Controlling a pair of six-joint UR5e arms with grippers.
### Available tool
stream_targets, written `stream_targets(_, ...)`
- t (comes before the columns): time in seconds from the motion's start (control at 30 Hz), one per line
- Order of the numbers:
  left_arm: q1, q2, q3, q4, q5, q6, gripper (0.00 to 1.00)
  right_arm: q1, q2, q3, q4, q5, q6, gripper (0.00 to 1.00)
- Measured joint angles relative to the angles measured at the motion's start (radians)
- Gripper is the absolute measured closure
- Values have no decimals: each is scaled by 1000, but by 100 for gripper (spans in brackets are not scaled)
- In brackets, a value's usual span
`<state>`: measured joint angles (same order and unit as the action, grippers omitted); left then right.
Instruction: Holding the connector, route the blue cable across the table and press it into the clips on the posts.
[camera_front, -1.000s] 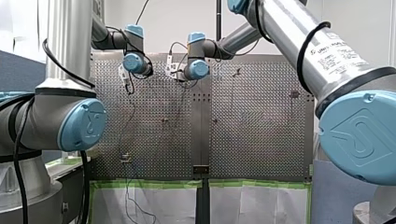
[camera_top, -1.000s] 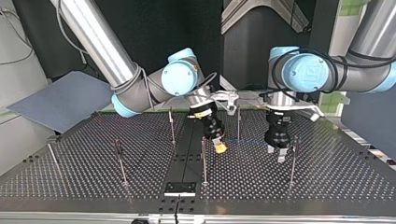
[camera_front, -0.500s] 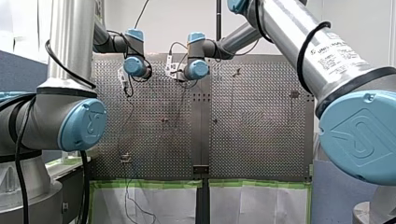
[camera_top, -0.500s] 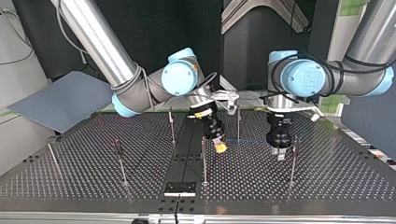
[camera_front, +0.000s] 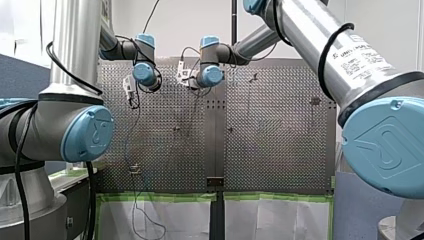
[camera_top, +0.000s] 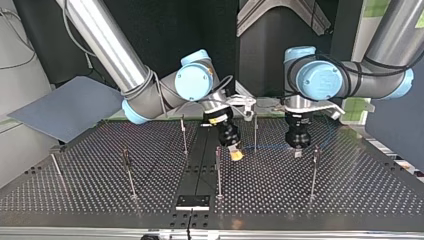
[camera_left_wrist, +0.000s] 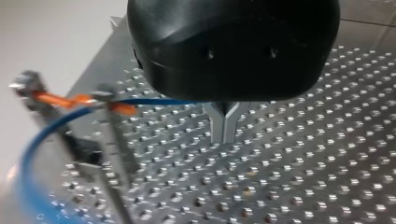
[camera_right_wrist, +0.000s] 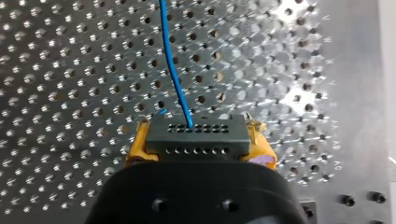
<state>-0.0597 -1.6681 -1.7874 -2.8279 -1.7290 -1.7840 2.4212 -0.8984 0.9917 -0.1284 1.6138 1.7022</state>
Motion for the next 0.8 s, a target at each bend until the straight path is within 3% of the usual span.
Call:
stream_targets(0.57, -20, -2, -151, 130, -8, -14, 98, -4, 2, 139, -2, 7, -5, 100)
stream_targets(0.8, -31, -35, -206, 182, -9, -31, 98, -7, 2, 174, -3, 11, -6, 100)
